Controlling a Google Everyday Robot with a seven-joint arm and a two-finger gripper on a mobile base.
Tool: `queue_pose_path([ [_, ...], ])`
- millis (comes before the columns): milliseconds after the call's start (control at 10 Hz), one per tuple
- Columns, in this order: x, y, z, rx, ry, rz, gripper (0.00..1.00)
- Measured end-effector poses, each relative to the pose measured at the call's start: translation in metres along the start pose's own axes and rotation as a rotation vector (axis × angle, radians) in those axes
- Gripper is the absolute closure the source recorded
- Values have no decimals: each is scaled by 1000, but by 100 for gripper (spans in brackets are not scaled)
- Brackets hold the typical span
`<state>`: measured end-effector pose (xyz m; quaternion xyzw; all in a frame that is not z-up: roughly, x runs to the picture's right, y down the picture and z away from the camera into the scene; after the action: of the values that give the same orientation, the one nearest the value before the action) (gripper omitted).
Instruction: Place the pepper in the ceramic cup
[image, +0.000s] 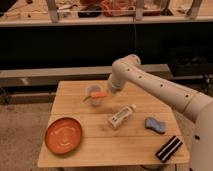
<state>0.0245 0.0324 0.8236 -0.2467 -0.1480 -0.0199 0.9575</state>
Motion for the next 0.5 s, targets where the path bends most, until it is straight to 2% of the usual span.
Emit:
queue_pose_path([
  [500, 0, -12, 0, 7, 13, 9, 98],
])
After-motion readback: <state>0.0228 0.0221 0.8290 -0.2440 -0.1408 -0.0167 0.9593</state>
